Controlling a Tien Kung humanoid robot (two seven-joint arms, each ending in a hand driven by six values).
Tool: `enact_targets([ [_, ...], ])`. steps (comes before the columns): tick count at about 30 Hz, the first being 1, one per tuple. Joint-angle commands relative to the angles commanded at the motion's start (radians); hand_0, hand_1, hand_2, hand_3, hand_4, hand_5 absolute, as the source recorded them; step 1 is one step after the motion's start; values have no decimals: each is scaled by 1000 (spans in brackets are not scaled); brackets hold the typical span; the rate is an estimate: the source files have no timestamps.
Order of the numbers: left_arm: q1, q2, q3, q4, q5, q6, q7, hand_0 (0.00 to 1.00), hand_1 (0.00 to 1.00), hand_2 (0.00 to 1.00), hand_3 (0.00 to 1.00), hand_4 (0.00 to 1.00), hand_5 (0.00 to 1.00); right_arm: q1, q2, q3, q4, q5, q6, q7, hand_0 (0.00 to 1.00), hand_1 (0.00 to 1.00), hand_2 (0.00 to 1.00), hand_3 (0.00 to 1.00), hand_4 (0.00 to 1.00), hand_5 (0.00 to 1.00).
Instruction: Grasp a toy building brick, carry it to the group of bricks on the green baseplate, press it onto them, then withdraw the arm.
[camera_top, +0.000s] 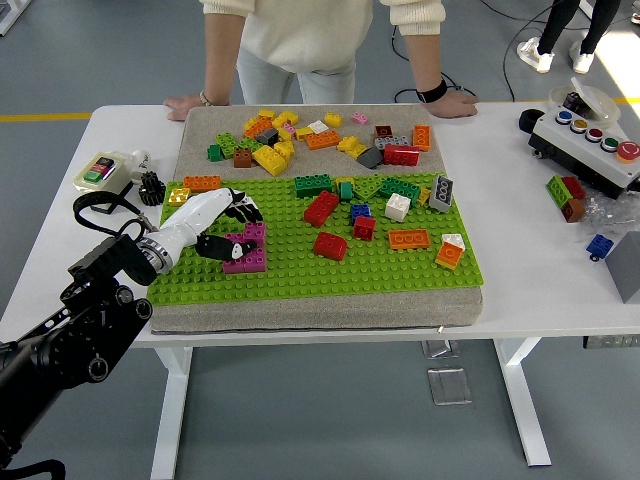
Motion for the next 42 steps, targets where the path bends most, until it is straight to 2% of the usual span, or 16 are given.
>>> enact_targets([
  [19,4,-3,3,-10,-1,-10,0,606,580,576,554,756,2,1,-1,5,0,-1,0,1,754,674,725,667,927,494],
  [42,-5,-3,2,11,-3,-11,-4,610,585,580,557,765,2,0,1,1,0,2,-2,0,753,674,725,666,927,495],
])
